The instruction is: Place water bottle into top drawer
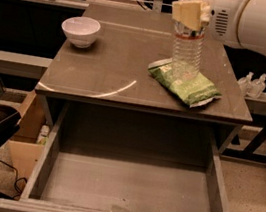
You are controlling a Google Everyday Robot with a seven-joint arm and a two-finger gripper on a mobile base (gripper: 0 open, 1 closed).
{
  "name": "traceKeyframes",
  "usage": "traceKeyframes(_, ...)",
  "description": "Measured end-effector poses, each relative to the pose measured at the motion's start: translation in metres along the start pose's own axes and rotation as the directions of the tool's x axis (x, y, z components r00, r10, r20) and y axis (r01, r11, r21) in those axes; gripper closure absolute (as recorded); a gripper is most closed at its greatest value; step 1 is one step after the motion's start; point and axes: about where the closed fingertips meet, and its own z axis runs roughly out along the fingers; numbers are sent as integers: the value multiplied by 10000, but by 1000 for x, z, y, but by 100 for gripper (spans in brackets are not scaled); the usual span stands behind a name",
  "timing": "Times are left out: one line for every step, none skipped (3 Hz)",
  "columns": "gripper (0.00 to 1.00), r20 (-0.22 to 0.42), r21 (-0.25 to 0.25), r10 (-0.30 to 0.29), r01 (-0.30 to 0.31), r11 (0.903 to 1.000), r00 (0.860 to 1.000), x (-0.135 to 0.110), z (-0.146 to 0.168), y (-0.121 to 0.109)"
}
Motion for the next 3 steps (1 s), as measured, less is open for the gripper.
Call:
traceKeyframes(100, 66, -89, -125, 125, 9999, 9999, 22, -30, 30)
traceKeyframes(100, 712, 173, -348, 337, 9993, 9969, 28, -63, 38)
traceKeyframes(100, 1679, 719, 263, -388, 9967, 9854, 46, -100, 16)
